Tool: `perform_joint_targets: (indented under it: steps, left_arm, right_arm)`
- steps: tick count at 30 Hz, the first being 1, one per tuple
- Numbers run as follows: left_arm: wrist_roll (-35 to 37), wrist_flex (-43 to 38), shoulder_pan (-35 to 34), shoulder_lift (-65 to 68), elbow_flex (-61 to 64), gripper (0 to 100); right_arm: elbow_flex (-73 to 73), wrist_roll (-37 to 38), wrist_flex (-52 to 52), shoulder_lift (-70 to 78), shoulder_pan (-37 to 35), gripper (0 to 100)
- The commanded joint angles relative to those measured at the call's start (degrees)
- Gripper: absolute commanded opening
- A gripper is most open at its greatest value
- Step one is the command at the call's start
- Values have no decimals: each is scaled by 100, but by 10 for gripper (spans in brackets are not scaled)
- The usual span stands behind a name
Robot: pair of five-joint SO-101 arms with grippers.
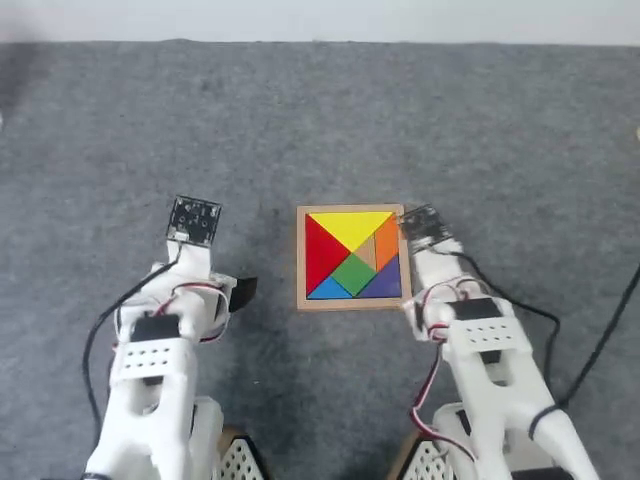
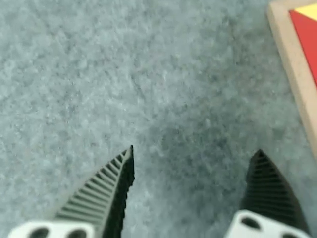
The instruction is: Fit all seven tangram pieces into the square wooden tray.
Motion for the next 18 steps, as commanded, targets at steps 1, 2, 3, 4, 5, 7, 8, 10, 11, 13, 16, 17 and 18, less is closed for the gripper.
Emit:
perform_joint_targets:
  steps: [1, 2, 3, 4, 5, 7, 8, 10, 11, 13, 16, 17, 18]
  left_arm:
    - [-53, -958, 44, -149, 268, 345]
    - [-62, -1134, 79, -149, 338, 345]
    - [-70, -1240, 79, -158, 382, 344]
    - [-70, -1266, 70, -158, 400, 344]
    - [-70, -1266, 70, -158, 400, 344]
    - [-62, -1266, 62, -158, 391, 344]
    - [-62, -1275, 62, -158, 374, 344]
    - [-35, -1301, 79, -167, 356, 338]
    - [-35, -1319, 88, -167, 347, 326]
    - [-26, -1477, 53, -308, 382, 293]
    - [9, -1442, 79, -800, 479, 247]
    - [88, -1389, 79, -1011, 549, 240]
    - [149, -1310, 79, -1240, 646, 238]
  right_arm:
    - [132, -369, -620, -171, 558, 7]
    - [211, -475, -760, -233, 620, 7]
    - [255, -536, -769, -338, 646, 7]
    - [316, -554, -743, -505, 655, 7]
    - [404, -571, -716, -734, 664, 7]
    - [677, -571, -681, -1367, 664, 7]
    - [844, -571, -681, -1763, 664, 7]
    - [1248, -563, -620, -2642, 629, 6]
    - [1424, -536, -514, -3116, 629, 6]
    - [1802, -519, -251, -4048, 629, 6]
    - [2374, -334, 277, -5393, 637, 6]
    - [2470, -202, 505, -5754, 646, 6]
    - [2453, -141, 866, -6149, 673, 6]
